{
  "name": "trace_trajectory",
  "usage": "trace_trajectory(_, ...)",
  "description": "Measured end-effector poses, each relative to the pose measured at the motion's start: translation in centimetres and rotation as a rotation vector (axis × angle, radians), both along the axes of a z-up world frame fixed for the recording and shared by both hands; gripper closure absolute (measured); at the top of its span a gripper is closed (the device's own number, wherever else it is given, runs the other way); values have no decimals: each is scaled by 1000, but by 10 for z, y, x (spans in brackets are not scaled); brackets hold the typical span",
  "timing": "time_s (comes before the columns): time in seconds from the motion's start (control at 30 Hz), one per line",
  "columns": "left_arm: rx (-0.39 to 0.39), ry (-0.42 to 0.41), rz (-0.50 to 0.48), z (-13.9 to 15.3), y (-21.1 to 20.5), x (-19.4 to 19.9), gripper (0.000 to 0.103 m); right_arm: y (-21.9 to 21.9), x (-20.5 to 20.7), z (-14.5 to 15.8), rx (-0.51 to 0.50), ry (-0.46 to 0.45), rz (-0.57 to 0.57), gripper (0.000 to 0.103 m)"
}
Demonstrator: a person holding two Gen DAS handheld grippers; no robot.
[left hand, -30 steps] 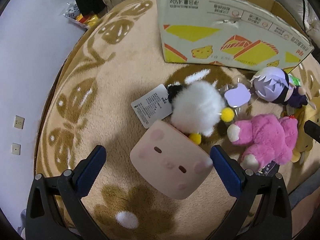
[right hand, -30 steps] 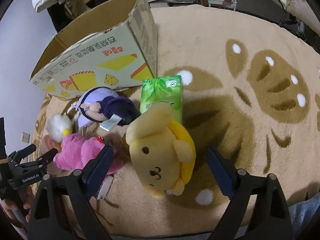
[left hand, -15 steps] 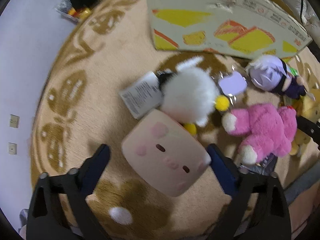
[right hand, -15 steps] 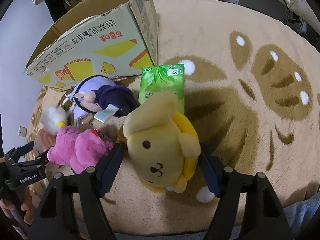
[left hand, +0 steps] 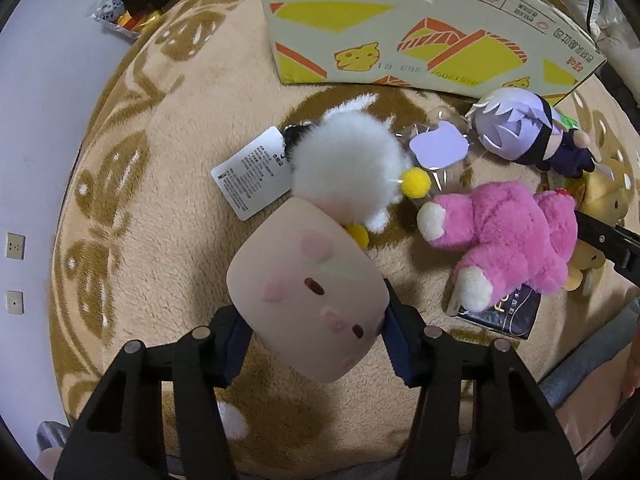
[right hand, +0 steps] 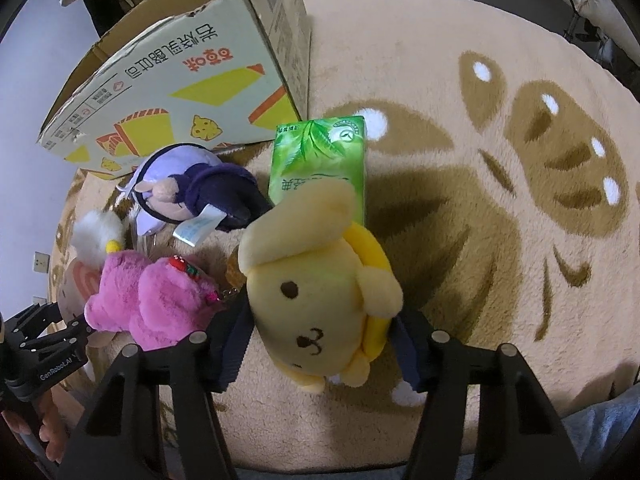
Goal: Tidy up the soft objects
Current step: 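Close the left tool on the pig plush while the right tool closes on the dog plush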
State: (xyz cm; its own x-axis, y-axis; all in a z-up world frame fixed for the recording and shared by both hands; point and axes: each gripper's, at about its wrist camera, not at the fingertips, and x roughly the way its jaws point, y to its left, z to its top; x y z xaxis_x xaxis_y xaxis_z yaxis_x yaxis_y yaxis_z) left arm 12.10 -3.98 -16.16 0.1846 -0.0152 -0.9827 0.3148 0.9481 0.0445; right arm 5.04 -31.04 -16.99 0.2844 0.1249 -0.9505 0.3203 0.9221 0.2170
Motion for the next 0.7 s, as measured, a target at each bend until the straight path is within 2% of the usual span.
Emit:
trace_trajectory(0.47,3,-56,0,19,-1,-24,47,6,-11,11,-14,-27,8,40)
trace_trajectory(0.7,1,-128,15,37,2,-36,47,5,-22,26,-13,-88,4,40)
